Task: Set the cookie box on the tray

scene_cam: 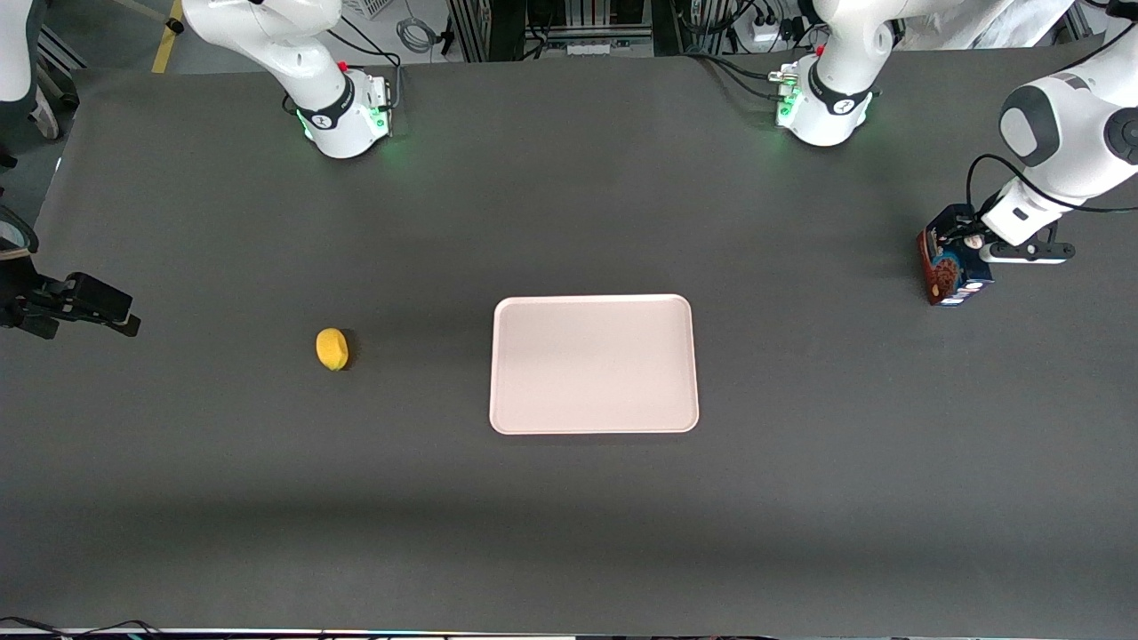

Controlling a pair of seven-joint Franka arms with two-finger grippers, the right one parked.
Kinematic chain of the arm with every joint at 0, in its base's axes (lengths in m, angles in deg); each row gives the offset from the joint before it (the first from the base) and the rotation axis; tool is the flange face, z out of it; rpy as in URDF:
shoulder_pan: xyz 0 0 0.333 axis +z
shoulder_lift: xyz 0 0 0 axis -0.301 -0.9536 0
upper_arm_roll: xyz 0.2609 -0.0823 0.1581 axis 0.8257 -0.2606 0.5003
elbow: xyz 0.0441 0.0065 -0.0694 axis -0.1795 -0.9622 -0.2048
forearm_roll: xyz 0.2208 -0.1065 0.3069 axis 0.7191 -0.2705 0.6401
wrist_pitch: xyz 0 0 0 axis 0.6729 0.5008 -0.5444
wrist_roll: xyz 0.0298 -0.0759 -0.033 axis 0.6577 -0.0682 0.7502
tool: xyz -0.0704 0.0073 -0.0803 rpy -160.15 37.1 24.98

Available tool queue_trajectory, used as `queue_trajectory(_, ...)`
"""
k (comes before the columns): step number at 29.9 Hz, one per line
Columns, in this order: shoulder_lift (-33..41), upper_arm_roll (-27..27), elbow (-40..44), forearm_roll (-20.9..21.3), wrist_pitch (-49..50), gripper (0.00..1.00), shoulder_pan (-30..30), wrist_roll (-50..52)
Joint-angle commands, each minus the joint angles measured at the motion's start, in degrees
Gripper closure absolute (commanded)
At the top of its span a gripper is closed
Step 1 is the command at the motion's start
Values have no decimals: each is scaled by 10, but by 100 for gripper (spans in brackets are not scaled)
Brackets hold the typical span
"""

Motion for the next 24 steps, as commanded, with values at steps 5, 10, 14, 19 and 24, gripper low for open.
queue_trajectory(5, 2, 0, 0, -6, 4, 51, 1, -2)
queue_trajectory(10, 4, 0, 1, -12, 4, 87, 1, -1)
queue_trajectory(14, 4, 0, 1, -15, 4, 99, 1, -2)
queue_trajectory(19, 4, 0, 4, -15, 7, 100, 1, -1)
queue_trajectory(24, 4, -1, 49, -24, 73, 100, -2, 2)
